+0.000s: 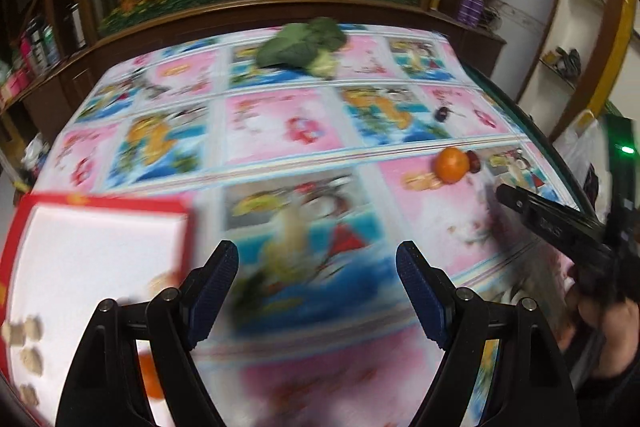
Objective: Organize fruits
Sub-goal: 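Grasp a beige bread cube with the right tool while the left tool grasps an orange, then carry the orange and bread cube over the white tray with both tools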
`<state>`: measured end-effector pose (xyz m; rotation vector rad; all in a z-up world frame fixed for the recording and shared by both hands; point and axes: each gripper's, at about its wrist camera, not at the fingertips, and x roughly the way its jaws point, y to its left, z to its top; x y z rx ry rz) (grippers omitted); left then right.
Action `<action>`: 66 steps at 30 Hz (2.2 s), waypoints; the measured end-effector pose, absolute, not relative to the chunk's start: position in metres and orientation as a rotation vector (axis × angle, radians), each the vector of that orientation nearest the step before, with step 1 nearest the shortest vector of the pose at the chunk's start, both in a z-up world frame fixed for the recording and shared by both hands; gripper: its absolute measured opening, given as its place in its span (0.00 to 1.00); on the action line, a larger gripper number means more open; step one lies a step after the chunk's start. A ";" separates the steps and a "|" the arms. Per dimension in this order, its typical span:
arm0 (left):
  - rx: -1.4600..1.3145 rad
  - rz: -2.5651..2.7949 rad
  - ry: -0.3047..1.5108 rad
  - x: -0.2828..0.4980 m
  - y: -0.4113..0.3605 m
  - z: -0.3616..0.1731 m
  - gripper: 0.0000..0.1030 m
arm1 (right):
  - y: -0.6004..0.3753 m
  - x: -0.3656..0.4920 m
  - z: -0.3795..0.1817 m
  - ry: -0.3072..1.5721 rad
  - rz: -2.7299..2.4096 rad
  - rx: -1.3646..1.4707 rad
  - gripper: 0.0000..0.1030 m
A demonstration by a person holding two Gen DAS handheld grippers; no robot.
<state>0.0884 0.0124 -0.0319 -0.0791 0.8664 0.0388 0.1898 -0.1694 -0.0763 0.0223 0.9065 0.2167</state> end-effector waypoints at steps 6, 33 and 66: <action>-0.022 -0.025 0.899 0.143 -0.047 -0.051 0.79 | -0.215 0.173 -0.066 0.852 0.190 0.160 0.24; -0.003 -0.008 0.918 0.109 -0.033 -0.058 0.32 | -0.236 0.180 -0.071 0.833 0.200 0.236 0.24; -0.118 -0.004 0.821 -0.014 0.055 -0.028 0.32 | -0.142 0.015 -0.024 0.789 0.264 0.043 0.24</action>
